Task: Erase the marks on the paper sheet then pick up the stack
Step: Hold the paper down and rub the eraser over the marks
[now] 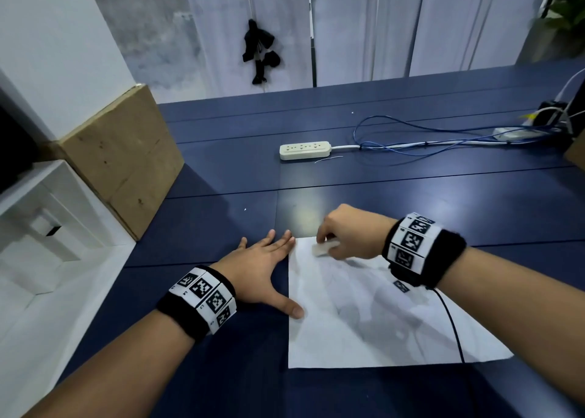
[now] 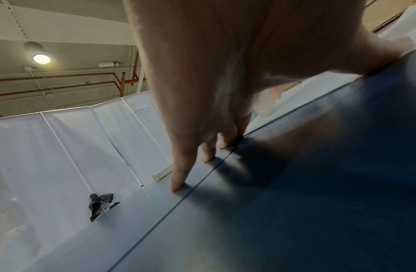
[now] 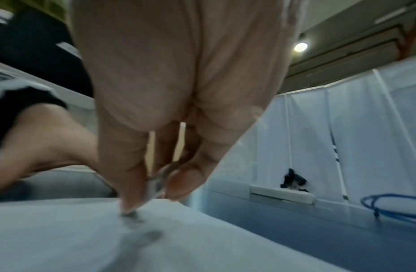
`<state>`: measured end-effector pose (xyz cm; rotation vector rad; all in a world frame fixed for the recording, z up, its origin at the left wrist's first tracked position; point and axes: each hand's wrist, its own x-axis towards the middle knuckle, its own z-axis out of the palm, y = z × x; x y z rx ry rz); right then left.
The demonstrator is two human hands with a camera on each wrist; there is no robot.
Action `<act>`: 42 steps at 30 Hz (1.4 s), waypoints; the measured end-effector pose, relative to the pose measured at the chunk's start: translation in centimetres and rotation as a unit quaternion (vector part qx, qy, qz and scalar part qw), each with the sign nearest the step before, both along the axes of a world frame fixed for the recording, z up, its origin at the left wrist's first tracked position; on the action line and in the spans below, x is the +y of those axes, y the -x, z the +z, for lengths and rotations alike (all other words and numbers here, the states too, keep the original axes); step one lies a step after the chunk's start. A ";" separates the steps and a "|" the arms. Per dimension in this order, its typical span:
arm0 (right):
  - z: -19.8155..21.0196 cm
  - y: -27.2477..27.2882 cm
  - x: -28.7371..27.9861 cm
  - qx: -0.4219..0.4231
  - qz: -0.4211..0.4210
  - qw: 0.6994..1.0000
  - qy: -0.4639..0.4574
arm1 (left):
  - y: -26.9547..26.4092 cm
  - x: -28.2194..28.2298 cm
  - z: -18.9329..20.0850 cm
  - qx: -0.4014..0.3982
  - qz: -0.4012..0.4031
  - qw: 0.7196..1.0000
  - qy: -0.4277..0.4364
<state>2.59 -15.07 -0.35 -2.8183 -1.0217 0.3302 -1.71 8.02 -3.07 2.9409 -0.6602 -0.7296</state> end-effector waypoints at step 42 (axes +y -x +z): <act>0.4 1.1 -1.3 0.034 -0.003 0.999 0.009 | -0.1 -0.1 -0.1 0.005 0.005 1.000 0.008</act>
